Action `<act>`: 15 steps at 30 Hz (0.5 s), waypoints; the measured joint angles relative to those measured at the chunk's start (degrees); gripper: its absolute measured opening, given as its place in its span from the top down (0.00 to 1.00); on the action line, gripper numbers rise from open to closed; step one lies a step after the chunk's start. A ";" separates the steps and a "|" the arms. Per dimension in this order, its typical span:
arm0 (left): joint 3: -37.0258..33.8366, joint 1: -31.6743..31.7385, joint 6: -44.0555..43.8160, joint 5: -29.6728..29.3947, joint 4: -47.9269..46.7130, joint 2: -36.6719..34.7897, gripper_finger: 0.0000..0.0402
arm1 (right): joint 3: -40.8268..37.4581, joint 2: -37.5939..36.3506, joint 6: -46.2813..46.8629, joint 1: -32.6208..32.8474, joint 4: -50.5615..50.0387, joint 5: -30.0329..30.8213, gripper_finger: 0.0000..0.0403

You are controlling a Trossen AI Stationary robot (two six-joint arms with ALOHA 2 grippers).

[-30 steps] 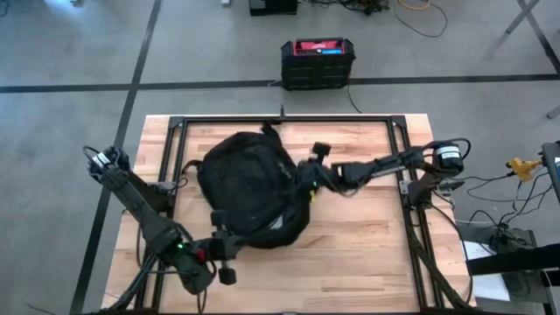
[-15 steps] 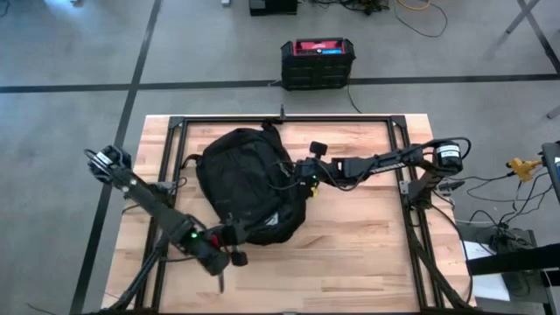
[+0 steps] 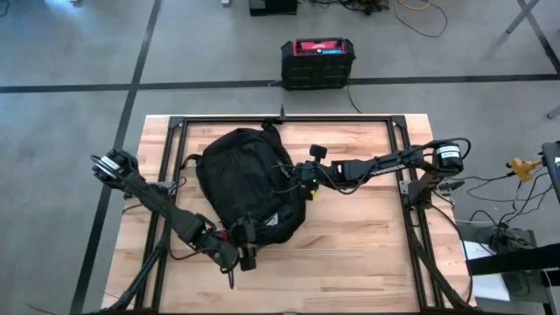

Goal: Unpack backpack
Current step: Open the black backpack

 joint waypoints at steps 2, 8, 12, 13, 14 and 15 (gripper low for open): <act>-0.16 1.00 -1.68 -0.06 0.41 2.20 0.31 | 0.00 0.00 -0.03 0.16 -0.02 0.01 1.00; -0.23 4.58 -6.29 0.05 1.09 8.63 0.35 | 0.00 0.00 -0.51 0.25 0.00 -0.02 1.00; -0.23 4.97 -6.67 1.26 0.87 9.91 0.59 | 0.00 0.02 -1.41 0.34 -0.04 -0.02 1.00; -0.23 4.97 -7.05 2.27 0.87 9.91 0.68 | 0.00 0.02 -2.00 0.34 -0.02 -0.02 1.00; -0.23 4.99 -7.59 3.18 0.89 9.91 0.77 | 0.00 0.02 -2.37 0.34 0.00 -0.02 1.00; -0.23 5.01 -8.38 3.66 0.80 9.91 0.87 | 0.00 0.02 -2.88 0.27 0.04 -0.02 1.00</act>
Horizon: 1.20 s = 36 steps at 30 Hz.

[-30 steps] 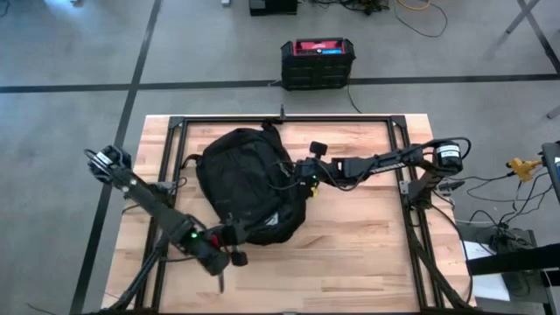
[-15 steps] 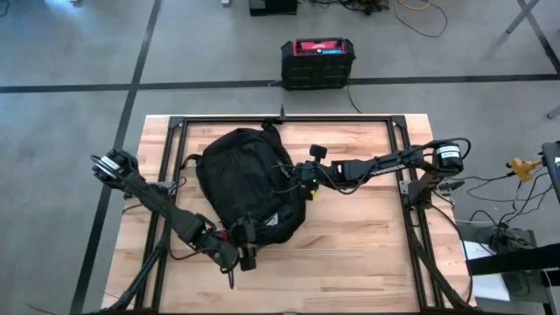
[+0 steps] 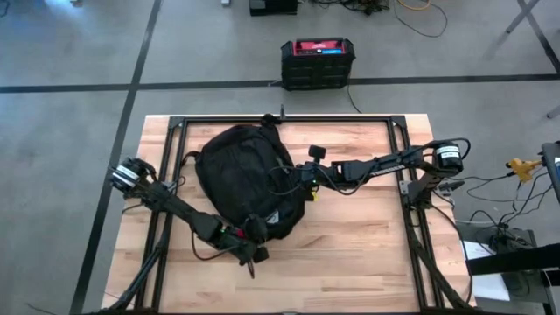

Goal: Unpack backpack
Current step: Open the black backpack, then remove the white zip bag from the black backpack

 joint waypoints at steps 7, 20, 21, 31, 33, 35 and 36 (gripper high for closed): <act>1.27 -0.42 -0.47 3.60 -0.47 -0.11 0.99 | 0.02 0.00 -4.32 -1.16 2.14 -0.06 1.00; 13.01 -5.56 7.64 -0.50 -14.51 -0.16 1.00 | 0.02 0.04 -8.75 -10.04 4.97 -2.12 1.00; 13.64 -5.62 7.45 -1.27 -15.93 -0.22 1.00 | 0.02 0.04 -8.74 -10.39 4.99 -3.19 1.00; 15.61 -5.40 3.05 -8.58 -24.16 -5.99 1.00 | 10.80 -1.61 -8.43 -7.88 -18.93 -6.46 0.87; 15.22 -4.86 1.57 -9.97 -25.40 -8.16 1.00 | 15.47 -2.15 -6.35 -6.59 -28.00 -6.69 0.79; 14.99 -3.96 0.53 -10.97 -25.89 -10.62 1.00 | 19.92 -2.42 -3.18 -4.98 -35.49 -9.60 0.71; 14.90 -3.41 -0.01 -11.12 -26.01 -11.97 1.00 | 21.90 -2.63 -1.20 -4.12 -38.31 -12.08 0.67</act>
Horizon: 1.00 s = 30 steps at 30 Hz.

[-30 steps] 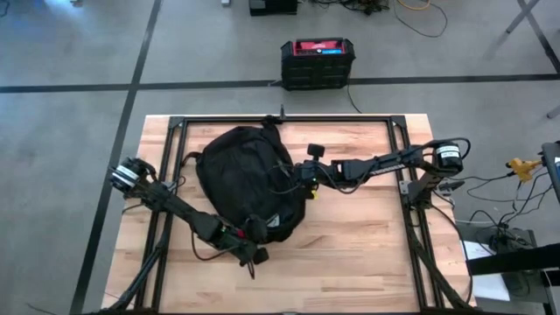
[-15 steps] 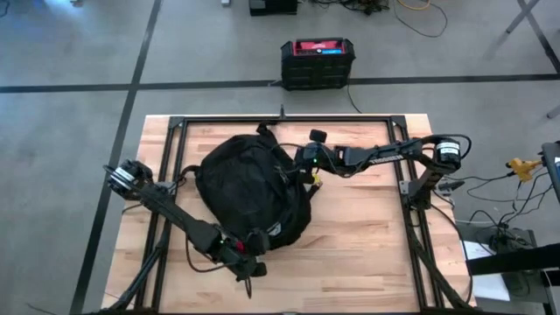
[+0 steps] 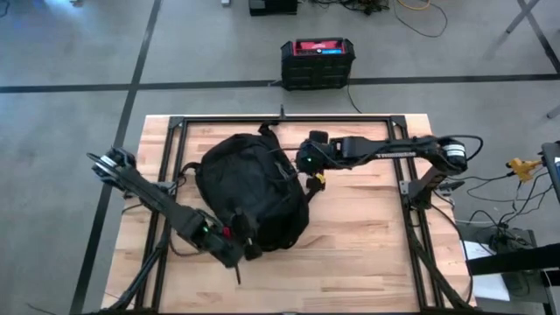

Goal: Unpack backpack
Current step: Remove the white zip bag from the black backpack

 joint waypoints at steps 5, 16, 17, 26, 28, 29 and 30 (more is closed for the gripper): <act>-0.26 2.58 -1.95 -3.32 -2.17 -5.62 1.00 | 2.61 -1.36 5.70 5.93 -2.56 -16.68 0.54; -0.43 3.20 -1.64 -12.37 -1.33 -9.95 1.00 | -7.41 -1.13 8.99 22.40 25.17 -3.57 0.51; -0.43 3.20 -1.40 -12.48 -0.61 -9.64 1.00 | -8.71 -1.13 8.99 22.96 28.48 -1.25 0.52; -0.43 3.16 1.98 -15.14 -0.23 -9.17 1.00 | -19.22 3.48 18.59 24.18 46.79 -2.10 0.58; -0.43 3.32 3.50 -15.21 -0.60 -10.08 1.00 | -20.66 4.89 21.27 25.31 46.75 -4.07 0.59; -0.43 3.45 4.21 -14.96 -0.88 -10.51 1.00 | -21.58 5.34 22.82 25.99 46.67 -4.78 0.60; -0.43 3.70 4.57 -14.24 -1.10 -10.96 1.00 | -22.54 5.44 24.24 26.86 46.16 -5.11 0.60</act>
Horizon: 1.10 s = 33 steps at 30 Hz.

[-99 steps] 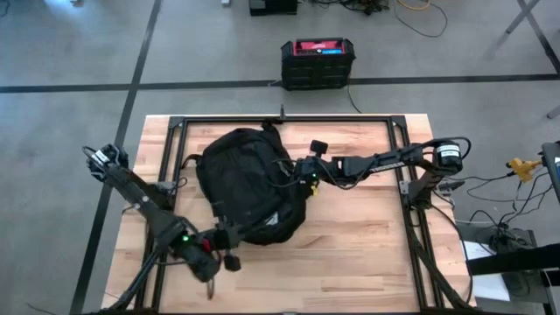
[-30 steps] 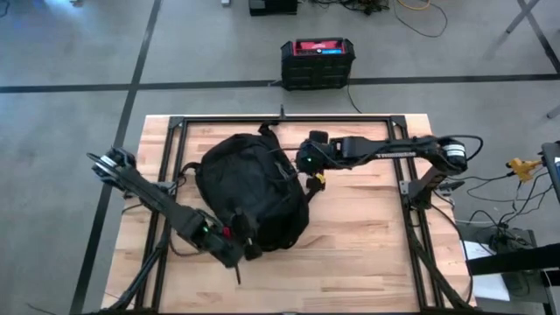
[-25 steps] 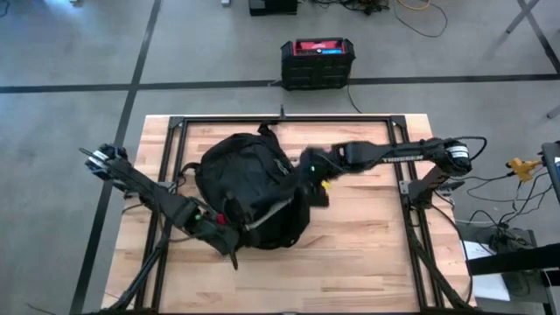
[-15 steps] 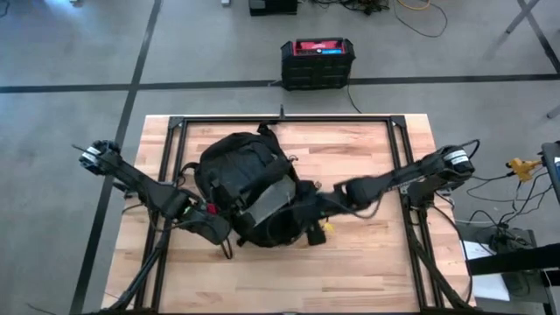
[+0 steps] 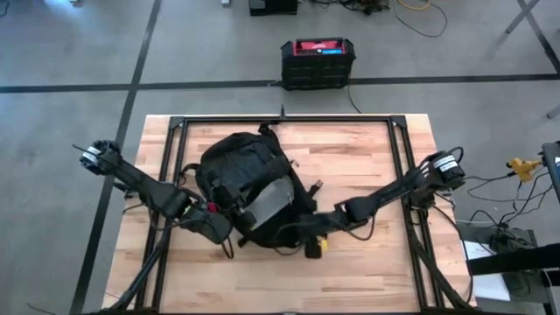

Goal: Unpack backpack
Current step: Remove the white zip bag from the black backpack

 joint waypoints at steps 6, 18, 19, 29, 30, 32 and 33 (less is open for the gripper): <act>-1.72 0.28 -0.44 4.94 -1.93 -3.60 1.00 | -3.84 -1.31 8.78 5.03 -4.91 -0.15 0.65; -23.18 4.26 -20.13 5.04 -2.06 -14.73 1.00 | -4.64 -4.34 12.99 10.09 -10.83 -0.24 0.73; -25.54 4.72 -22.11 5.04 -2.06 -16.19 1.00 | -4.64 -4.72 12.78 10.13 -11.78 -0.24 0.73; -46.39 6.25 -34.41 7.94 9.99 -24.45 1.00 | 1.28 -8.14 -2.63 9.87 -19.35 13.16 0.61; -47.97 6.25 -34.53 8.74 12.44 -24.33 1.00 | 2.52 -8.14 -5.90 9.70 -19.15 15.86 0.59; -50.36 6.25 -35.04 9.07 16.66 -23.59 1.00 | 4.69 -7.73 -12.40 8.50 -18.78 19.55 0.55; -51.37 6.25 -35.95 9.59 17.84 -23.42 1.00 | 5.83 -7.39 -15.19 7.65 -18.65 20.26 0.53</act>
